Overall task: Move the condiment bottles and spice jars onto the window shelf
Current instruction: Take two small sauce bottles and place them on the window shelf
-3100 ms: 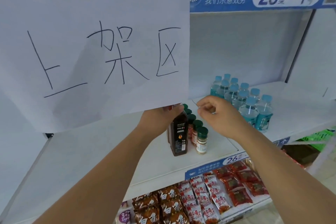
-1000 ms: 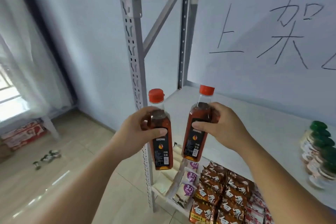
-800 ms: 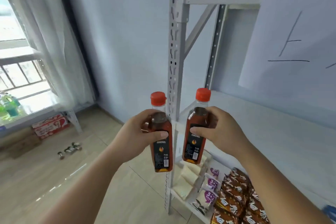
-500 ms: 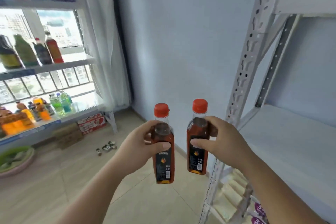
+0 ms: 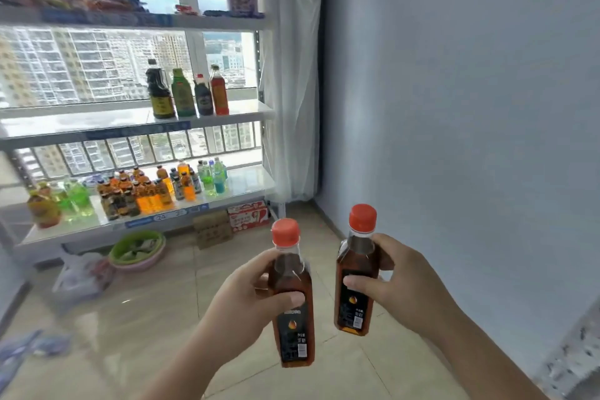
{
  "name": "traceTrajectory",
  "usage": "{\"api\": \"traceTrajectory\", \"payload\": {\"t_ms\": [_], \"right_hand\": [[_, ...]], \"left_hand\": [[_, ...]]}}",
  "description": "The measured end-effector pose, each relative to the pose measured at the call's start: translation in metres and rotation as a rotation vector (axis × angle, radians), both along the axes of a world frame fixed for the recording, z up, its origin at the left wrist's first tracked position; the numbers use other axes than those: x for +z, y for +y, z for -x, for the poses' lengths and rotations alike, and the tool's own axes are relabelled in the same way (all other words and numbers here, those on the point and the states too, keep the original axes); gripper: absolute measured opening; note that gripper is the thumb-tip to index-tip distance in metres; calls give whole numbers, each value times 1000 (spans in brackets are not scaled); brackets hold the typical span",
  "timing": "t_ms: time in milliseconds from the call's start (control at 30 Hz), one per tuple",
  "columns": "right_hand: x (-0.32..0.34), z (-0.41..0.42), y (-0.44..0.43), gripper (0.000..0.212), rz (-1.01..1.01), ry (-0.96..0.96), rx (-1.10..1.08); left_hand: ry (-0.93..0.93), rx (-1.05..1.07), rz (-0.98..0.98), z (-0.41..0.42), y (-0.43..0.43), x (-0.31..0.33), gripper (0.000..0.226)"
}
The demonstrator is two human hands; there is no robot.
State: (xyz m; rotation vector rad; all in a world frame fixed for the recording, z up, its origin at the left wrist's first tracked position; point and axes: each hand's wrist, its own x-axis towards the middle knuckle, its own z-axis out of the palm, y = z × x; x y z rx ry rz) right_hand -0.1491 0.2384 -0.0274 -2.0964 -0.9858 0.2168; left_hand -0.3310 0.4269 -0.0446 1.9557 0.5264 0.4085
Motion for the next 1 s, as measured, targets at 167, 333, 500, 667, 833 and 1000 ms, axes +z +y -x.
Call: {"api": "traceTrajectory", "payload": {"t_ms": [167,333,500,667,833,1000], "right_hand": [[-3,-18,61,54,-30,32,104],[-6,-55,127,62,-59,20,168],[-3,-104,198,60,-81,34,219],[2,-160,260,57,-76,28,274],[13,-212,313,60,-44,-21,340],[22,-251,351,64,-82,-24,323]], "left_hand": [[16,98,-7,0,44,-3,58],[22,170,-49,-25,95,0,50],[33,243,-68,-67,153,10,53],[33,300,-75,-119,208,19,58],[10,346,-90,-167,252,18,60],[3,383,-95,-198,292,21,61]]}}
